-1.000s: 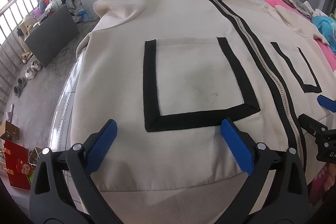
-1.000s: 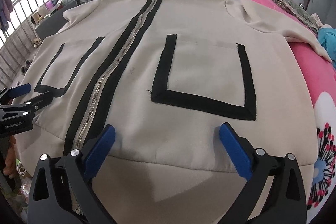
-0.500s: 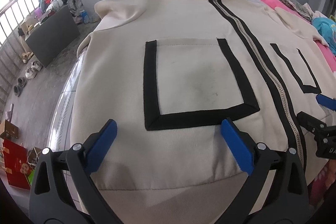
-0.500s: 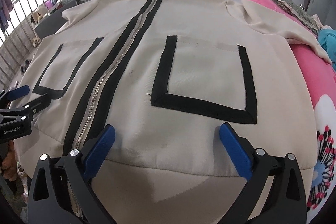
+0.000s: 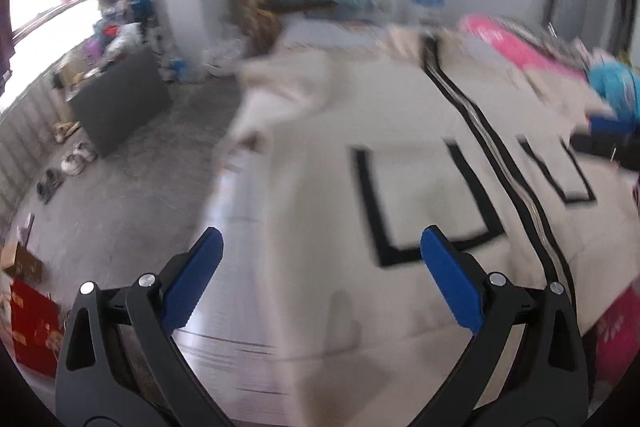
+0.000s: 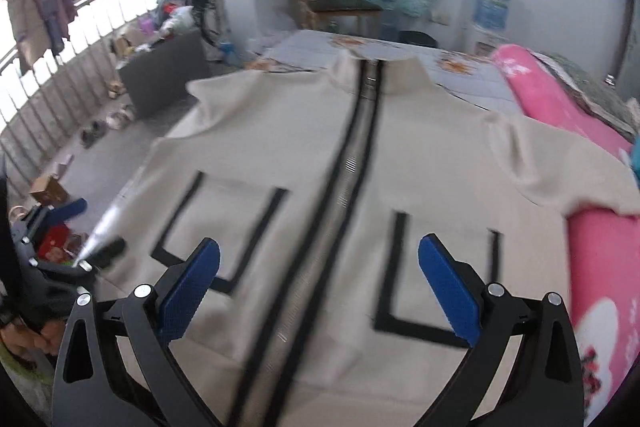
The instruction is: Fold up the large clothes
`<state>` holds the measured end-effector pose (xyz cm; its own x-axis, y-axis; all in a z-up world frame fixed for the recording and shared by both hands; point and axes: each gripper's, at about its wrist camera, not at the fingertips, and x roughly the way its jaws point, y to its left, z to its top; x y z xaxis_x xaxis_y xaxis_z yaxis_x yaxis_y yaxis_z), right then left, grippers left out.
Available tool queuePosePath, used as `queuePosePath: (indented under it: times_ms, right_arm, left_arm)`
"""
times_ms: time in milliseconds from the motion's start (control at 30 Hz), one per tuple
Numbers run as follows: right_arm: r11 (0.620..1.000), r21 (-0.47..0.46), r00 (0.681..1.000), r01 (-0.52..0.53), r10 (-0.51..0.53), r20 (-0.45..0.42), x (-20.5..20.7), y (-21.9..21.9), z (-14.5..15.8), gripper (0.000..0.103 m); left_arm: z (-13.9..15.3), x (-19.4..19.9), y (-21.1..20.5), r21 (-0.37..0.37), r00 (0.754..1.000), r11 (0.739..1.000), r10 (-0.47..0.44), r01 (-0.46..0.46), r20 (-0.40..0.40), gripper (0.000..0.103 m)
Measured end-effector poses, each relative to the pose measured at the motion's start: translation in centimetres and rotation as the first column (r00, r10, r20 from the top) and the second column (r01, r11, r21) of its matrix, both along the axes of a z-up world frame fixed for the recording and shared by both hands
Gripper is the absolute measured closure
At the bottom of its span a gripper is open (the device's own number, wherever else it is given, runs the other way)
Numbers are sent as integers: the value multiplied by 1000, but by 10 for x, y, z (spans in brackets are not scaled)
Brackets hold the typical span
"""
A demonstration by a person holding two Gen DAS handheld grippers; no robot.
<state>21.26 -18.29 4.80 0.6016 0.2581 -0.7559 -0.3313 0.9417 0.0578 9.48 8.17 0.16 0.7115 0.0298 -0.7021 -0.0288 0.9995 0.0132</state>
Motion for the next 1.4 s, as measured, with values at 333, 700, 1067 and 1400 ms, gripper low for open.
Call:
queuePosePath:
  times_ms: [333, 700, 1067, 1400]
  right_arm:
    - [996, 0, 987, -88, 87, -137, 45, 43, -73, 6]
    - [989, -113, 983, -92, 72, -170, 49, 65, -90, 6]
    - [991, -130, 980, -42, 16, -196, 62, 72, -91, 6]
    - [992, -128, 982, -16, -8, -189, 60, 73, -91, 6]
  left_arm:
    - [-34, 25, 186, -482, 953, 828, 296, -288, -62, 7]
    - [-235, 50, 285, -926, 908, 150, 302, -347, -291, 7]
    - [-415, 99, 200, -810, 924, -532, 122, -246, -361, 7]
    - [-433, 155, 184, -753, 933, -641, 160, -150, -322, 7]
